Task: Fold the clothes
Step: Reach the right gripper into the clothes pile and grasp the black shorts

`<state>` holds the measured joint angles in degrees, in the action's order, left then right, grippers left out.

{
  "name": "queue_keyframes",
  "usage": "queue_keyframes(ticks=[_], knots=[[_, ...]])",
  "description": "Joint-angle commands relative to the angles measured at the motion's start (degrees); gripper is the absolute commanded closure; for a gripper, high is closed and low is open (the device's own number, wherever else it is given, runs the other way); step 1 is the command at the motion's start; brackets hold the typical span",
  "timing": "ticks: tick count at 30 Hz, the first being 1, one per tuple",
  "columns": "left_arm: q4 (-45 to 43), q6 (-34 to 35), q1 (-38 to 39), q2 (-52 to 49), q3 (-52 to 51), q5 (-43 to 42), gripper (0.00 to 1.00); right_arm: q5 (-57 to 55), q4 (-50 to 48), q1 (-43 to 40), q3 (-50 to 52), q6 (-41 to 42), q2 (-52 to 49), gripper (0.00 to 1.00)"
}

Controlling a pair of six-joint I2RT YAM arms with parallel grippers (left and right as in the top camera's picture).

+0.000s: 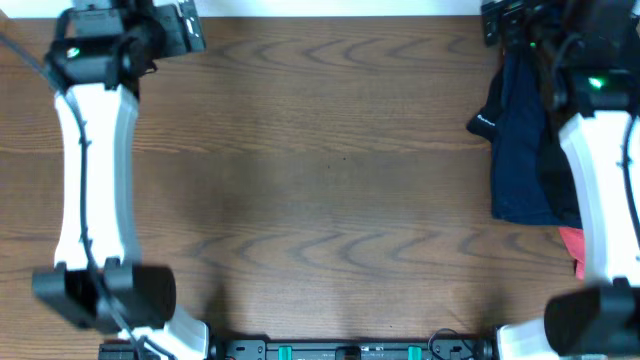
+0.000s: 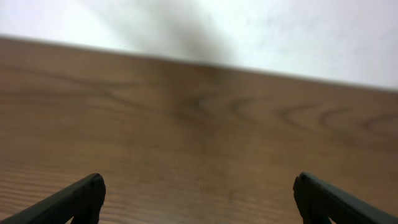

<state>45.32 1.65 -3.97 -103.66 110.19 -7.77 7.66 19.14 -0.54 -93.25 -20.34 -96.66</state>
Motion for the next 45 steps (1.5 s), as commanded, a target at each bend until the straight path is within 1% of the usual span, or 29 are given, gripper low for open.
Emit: queue_keyframes(ticks=[1, 5, 9, 12, 13, 15, 17, 18, 20, 21, 23, 27, 31, 35, 40, 43, 45], knots=[[1.2, -1.2, 0.1, -4.9, 0.4, -0.3, 0.02, 1.7, 3.5, -0.2, -0.7, 0.3, -4.3, 0.01], [5.0, -1.2, 0.0, -9.9, 0.2, -0.4, 0.02, 2.7, 12.0, -0.2, -0.7, 4.1, -7.0, 0.01], [10.2, -1.2, 0.0, -13.6, 0.2, -0.6, 0.02, 8.5, 16.9, -0.2, -0.7, 6.0, -7.5, 0.01], [11.7, -1.0, 0.1, -15.0, 0.2, -2.0, 0.02, 13.1, 17.2, -0.3, -0.7, 6.0, -7.5, 0.01], [12.3, -1.0, 0.1, -15.1, 0.2, -2.8, 0.02, 12.9, 16.4, -0.3, -0.7, 6.4, -7.5, 0.01], [13.4, -0.9, 0.1, -14.7, 0.2, -3.8, 0.02, 9.6, 15.0, -0.5, -0.7, 10.0, -7.5, 0.01], [14.4, 1.9, 0.2, -13.5, 0.2, -4.0, 0.02, 5.4, 13.6, -1.2, -0.7, 13.0, -7.4, 0.01], [14.6, 3.3, 0.7, -12.2, 0.2, -5.6, 0.02, 1.6, 12.4, -2.3, -0.7, 15.5, -7.4, 0.01], [14.6, 3.4, 1.6, -10.7, 0.2, -6.7, 0.02, -1.7, 11.6, -3.6, -0.7, 17.6, -7.4, 0.01], [14.6, 3.4, 3.0, -9.3, 0.2, -6.6, 0.02, -4.3, 10.9, -5.1, -0.7, 19.2, -7.4, 0.01], [14.6, 3.4, 5.8, -7.8, 0.2, -6.6, 0.02, -6.2, 10.0, -7.7, -0.7, 20.8, -7.5, 0.01], [14.2, 3.2, 12.9, -7.1, 0.2, -6.6, 0.02, -6.2, 9.7, -13.6, -0.7, 22.2, -7.9, 0.01], [11.5, 1.8, 21.6, -7.7, 0.2, -6.5, 0.02, -6.1, 10.8, -19.2, -0.7, 24.2, -9.4, 0.01], [7.5, 1.6, 29.7, -8.3, 0.1, -1.2, 0.02, -5.5, 14.0, -22.8, -0.7, 24.6, -11.9, 0.01], [4.5, 1.6, 35.5, -9.5, 0.1, 0.3, 0.02, -4.7, 15.0, -24.5, -0.7, 23.7, -14.1, 0.01], [3.0, 1.7, 37.2, -10.4, 0.1, 0.6, 0.02, -4.2, 15.4, -24.8, -0.7, 23.0, -14.5, 0.01], [3.1, 3.1, 37.6, -10.9, 0.1, 1.0, 0.02, -3.7, 16.2, -24.8, -0.7, 23.0, -14.5, 0.01]])
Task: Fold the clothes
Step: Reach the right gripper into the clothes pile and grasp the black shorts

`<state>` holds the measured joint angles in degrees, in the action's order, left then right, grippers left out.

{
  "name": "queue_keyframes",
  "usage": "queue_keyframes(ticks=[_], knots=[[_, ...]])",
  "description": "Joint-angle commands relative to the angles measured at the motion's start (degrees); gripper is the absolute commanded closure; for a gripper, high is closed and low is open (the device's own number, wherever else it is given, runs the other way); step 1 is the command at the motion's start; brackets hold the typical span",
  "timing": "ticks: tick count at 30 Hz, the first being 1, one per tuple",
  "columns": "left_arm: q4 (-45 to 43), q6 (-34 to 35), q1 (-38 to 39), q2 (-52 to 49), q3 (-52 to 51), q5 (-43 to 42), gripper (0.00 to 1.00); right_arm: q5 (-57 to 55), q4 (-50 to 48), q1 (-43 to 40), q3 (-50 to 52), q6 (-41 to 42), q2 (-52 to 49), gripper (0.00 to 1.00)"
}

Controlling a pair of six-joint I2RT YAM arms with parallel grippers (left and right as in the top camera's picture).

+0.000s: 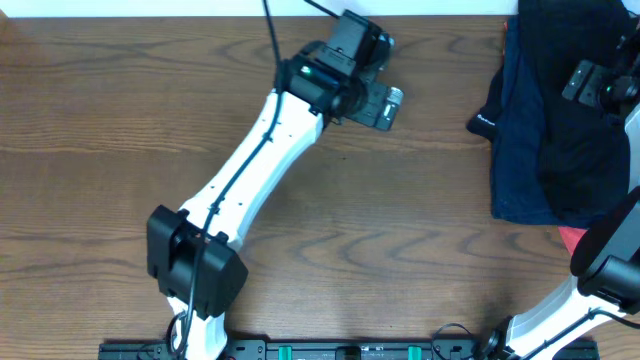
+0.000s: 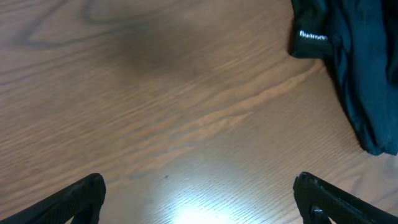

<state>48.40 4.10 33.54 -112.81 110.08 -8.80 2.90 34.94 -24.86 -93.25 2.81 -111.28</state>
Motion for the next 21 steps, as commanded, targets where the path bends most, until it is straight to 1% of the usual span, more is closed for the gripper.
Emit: queue_keyframes(ticks=[1, 6, 9, 11, 14, 15, 17, 18, 19, 21], knots=[[0.4, 1.4, 0.2, -1.9, 0.2, 2.3, 0.02, 1.8, 0.9, -0.4, -0.7, -0.5, 0.1, 0.01], [3.9, 7.5, -0.5, -2.7, -0.1, 7.2, 0.02, 4.9, 2.1, 1.0, -0.7, -2.1, -1.3, 0.01], [5.2, 9.0, -1.6, -2.8, -0.5, 8.6, 0.02, 3.7, 2.2, 2.7, -0.7, -3.1, -3.1, 0.02], [5.6, 9.4, -2.5, -2.8, -0.5, 8.6, 0.02, 1.6, 2.2, 3.8, -0.7, -3.1, -4.5, 0.04], [5.8, 9.4, -3.8, -2.8, -0.5, 8.6, 0.02, -0.9, 2.2, 5.1, -0.7, -3.0, -7.0, 0.11], [5.9, 9.4, -4.3, -2.8, -0.5, 8.7, 0.02, -1.6, 2.2, 5.3, -0.7, -2.8, -7.6, 0.15], [6.0, 9.4, -5.3, -2.8, -0.5, 8.7, 0.02, -2.5, 2.4, 5.5, -0.7, -2.8, -8.9, 0.29], [6.1, 9.4, -5.9, -2.8, -0.5, 8.7, 0.02, -2.8, 2.4, 5.5, -0.7, -2.8, -9.5, 0.35], [6.2, 9.4, -6.4, -2.8, -0.5, 8.7, 0.02, -3.0, 2.5, 5.4, -0.7, -2.6, -9.9, 0.43], [6.5, 9.4, -7.5, -2.8, -0.5, 8.6, 0.02, -4.7, 2.6, 5.4, -0.7, -1.4, -10.3, 0.54]])
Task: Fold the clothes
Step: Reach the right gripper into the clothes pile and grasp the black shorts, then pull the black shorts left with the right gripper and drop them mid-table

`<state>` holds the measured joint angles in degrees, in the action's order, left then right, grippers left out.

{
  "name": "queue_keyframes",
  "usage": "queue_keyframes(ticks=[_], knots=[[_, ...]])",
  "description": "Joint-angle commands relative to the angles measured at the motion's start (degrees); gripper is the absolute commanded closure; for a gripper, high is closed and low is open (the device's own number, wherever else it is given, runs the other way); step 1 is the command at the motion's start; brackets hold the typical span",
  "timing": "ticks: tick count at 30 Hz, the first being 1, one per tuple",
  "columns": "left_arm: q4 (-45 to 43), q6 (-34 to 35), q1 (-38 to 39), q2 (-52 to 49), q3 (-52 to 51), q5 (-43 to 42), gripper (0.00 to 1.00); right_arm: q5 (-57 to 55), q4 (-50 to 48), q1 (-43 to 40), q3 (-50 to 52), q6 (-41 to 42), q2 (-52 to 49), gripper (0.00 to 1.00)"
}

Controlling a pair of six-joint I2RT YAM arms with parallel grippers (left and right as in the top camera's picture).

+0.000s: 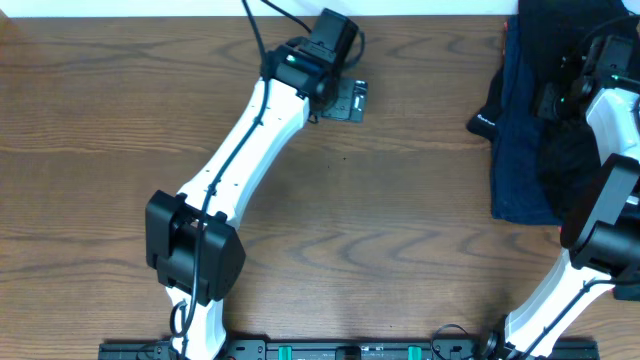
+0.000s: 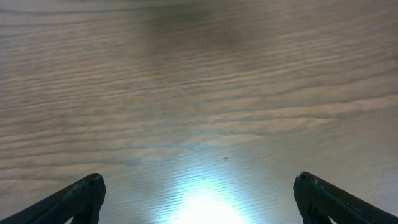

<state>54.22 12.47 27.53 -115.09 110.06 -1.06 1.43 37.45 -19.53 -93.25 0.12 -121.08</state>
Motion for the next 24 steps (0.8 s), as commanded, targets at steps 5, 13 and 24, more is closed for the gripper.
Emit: queue_keyframes(ticks=[5, 13, 24], knots=[[1.5, 1.0, -4.5, -0.5, -0.4, 1.6, 0.02, -5.3, -0.2, 0.0, -0.8, 2.3, -0.2, 0.88], [5.3, 0.9, -13.1, 0.2, -0.4, 5.1, 0.02, -1.9, 2.4, 1.1, -3.9, 3.1, 3.6, 0.99], [7.1, -0.5, -27.7, 7.6, -0.4, 5.0, 0.02, 8.1, 7.7, 21.0, -6.5, 5.1, 9.1, 0.99]])
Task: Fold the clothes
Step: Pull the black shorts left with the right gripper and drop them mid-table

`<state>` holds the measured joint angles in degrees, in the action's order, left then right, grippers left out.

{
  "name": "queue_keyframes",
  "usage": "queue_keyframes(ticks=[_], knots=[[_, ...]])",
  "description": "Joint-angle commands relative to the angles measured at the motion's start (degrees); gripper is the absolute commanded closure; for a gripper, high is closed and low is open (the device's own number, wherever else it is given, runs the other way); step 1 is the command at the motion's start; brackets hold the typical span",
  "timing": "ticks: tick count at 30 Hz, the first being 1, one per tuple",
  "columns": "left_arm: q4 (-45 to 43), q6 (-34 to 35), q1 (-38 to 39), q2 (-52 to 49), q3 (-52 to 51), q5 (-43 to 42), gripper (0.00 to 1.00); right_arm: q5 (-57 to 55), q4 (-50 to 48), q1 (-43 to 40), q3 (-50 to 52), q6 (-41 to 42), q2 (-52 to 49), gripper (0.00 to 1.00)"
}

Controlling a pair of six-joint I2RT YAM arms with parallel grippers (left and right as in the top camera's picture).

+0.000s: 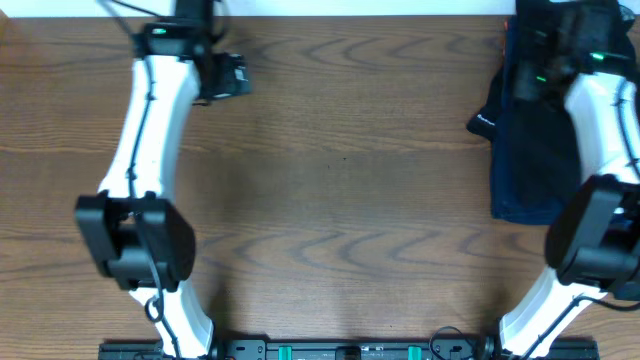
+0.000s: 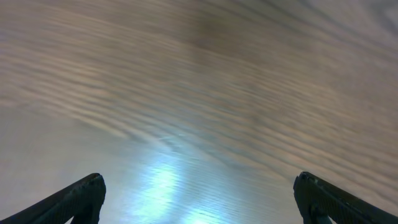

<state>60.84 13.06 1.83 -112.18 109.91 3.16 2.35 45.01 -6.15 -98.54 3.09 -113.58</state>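
Note:
A dark navy garment [image 1: 522, 150] with a small white logo lies bunched along the right edge of the wooden table [image 1: 350, 200]. My right gripper [image 1: 540, 45] is at the garment's far end, black against the dark cloth, so its jaws cannot be read. My left gripper [image 1: 230, 76] is at the far left of the table, well away from the garment. In the left wrist view the left gripper [image 2: 199, 193] is open, its fingertips [image 2: 84, 193] wide apart over blurred bare wood with nothing between them.
The left arm stretches from its base at the front left up the left side of the table. The right arm runs along the right edge over part of the garment. A white wall borders the far edge.
My left gripper has moved from the far middle of the table to the far left, still open. The right arm's wrist sits a little farther back over the garment. The garment lies as before.
My left gripper was open at the far left corner and the right arm was over the garment. Then the left arm reached right until the garment's logo edge showed in its wrist view. It then drew back to the far middle, and is now at the far left, empty.

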Motion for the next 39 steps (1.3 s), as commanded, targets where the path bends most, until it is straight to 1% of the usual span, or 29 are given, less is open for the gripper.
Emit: queue_keyframes(ticks=[1, 10, 14, 15, 16, 18, 19, 20, 23, 24, 26, 27, 28, 30, 33, 36, 39], knots=[[0.7, -1.5, -2.9, 5.3, -0.3, 0.8, 0.02, 7.2, 0.0, 10.7, -1.2, 2.9, 1.3, 0.99], [3.0, -1.9, -9.3, 6.8, -0.3, 0.8, 0.02, 5.2, -5.5, 36.4, -1.2, 2.9, -2.5, 0.99], [3.3, -1.9, -10.8, 6.9, -0.3, 0.8, 0.02, 1.9, -7.1, 44.9, -1.2, 2.4, -4.7, 0.97], [3.4, -1.9, -11.1, 6.9, -0.3, 0.8, 0.02, 1.2, -7.3, 46.5, -1.2, 2.1, -5.2, 0.92], [3.5, -1.9, -11.2, 6.8, -0.3, 0.8, 0.02, 0.2, -7.3, 47.6, -1.2, 2.0, -5.4, 0.84], [3.5, -2.4, -11.3, 6.8, -0.3, 0.8, 0.02, -2.1, -7.3, 49.2, -1.2, 2.0, -5.4, 0.57], [3.5, -2.8, -11.3, 6.8, -0.3, 0.8, 0.02, -2.8, -7.2, 49.4, -1.3, 2.0, -5.0, 0.47], [3.5, -2.9, -11.2, 6.8, -0.3, 0.8, 0.02, -3.0, -6.8, 49.4, -1.8, 2.0, -4.8, 0.41], [3.5, -2.9, -11.2, 6.8, -0.3, 0.8, 0.02, -2.8, -4.0, 47.5, -4.3, 2.0, -3.5, 0.29], [3.4, -2.9, -11.2, 6.8, -0.3, 0.7, 0.02, -2.8, -2.6, 46.3, -5.6, 2.0, -3.0, 0.28], [3.4, -2.9, -11.2, 6.8, -0.3, 0.2, 0.02, -2.7, 0.0, 43.6, -7.9, 2.0, -1.9, 0.21], [3.4, -2.9, -11.2, 6.7, -0.3, -0.7, 0.02, -2.3, 1.4, 41.8, -9.3, 2.0, -1.2, 0.16], [3.4, -3.0, -11.2, 6.6, -0.3, -2.1, 0.02, -1.8, 2.4, 39.9, -10.5, 2.0, -1.0, 0.14], [3.2, -4.5, -11.1, 6.0, -0.3, -6.4, 0.02, -0.1, 3.9, 36.2, -12.5, 2.0, -0.8, 0.11], [1.9, -6.2, -10.2, 4.5, -0.3, -12.0, 0.02, 4.9, 3.4, 30.2, -13.0, 1.0, -0.8, 0.07], [-0.7, -7.0, -8.1, 2.0, -0.3, -14.8, 0.02, 10.2, 1.7, 25.1, -13.0, 0.9, -1.7, 0.07], [-3.5, -7.1, -5.2, -1.2, -0.3, -15.0, 0.02, 13.1, 0.0, 21.3, -12.9, 0.9, -3.0, 0.08]])
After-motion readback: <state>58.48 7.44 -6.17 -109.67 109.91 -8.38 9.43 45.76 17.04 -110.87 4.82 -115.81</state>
